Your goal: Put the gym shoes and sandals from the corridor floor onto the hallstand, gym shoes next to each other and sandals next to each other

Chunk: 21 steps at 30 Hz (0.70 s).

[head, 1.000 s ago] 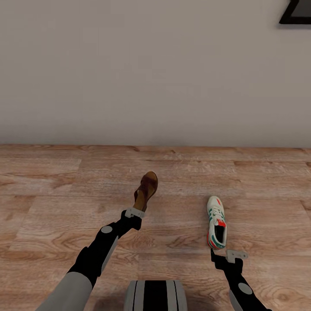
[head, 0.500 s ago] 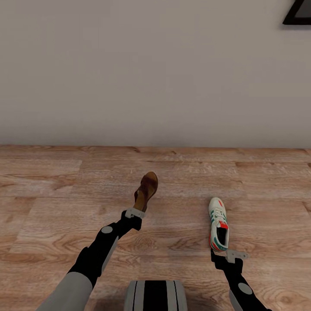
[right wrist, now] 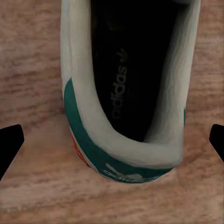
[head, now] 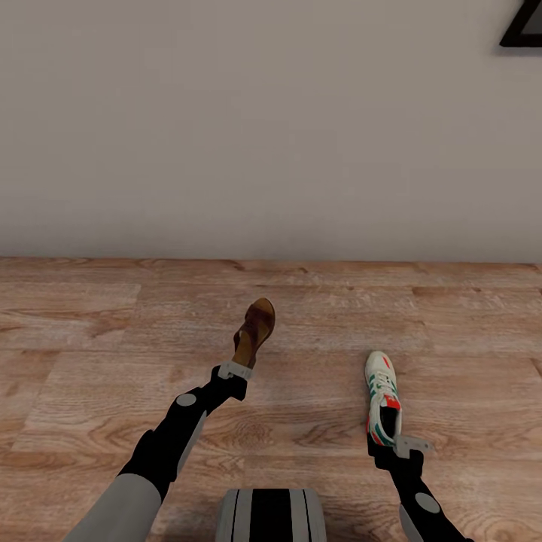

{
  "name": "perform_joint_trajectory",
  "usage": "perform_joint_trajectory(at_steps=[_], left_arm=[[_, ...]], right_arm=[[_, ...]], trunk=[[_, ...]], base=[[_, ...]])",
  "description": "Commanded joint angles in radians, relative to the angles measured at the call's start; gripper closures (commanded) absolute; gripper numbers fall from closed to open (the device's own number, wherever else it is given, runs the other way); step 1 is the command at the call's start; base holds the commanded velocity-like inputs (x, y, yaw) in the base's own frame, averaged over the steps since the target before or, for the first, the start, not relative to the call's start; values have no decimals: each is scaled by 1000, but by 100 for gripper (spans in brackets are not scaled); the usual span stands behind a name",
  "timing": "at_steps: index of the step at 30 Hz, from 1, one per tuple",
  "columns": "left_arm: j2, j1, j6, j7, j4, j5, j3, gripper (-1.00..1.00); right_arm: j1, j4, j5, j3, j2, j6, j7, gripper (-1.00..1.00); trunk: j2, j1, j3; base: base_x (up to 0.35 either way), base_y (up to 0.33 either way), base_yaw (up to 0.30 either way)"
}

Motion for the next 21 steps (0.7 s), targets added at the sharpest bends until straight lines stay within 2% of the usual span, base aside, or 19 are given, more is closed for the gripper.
perform_joint_trajectory(at_steps=[1, 16, 21], left_arm=[[0, 0, 4, -6, -2, -11, 1, 100], [0, 0, 8, -5, -5, -13, 0, 100], [2, 0, 6, -4, -5, -13, -2, 100]], right_arm=[[0, 1, 0, 0, 0, -3, -2, -100], [0, 0, 0, -1, -1, -2, -1, -100], [0, 0, 0, -1, -1, -2, -1, -100]], trunk=[[0, 0, -1], [0, 0, -1], [-1, 2, -17]], base=[[14, 0, 0], [2, 0, 0], [0, 0, 0]])
